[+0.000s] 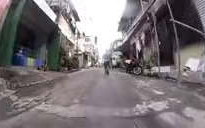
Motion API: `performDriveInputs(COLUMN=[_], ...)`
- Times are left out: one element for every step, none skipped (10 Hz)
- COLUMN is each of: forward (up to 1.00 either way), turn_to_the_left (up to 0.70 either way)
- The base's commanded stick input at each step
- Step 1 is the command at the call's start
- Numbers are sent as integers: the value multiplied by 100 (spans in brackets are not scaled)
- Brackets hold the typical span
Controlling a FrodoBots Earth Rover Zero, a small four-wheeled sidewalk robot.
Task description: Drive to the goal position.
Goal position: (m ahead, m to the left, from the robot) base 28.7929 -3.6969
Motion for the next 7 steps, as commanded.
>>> performDriveInputs(forward=[100,100,100,100,100,100,100], turn_to_the_left=[0,0,0,0,-27,-27,-1])
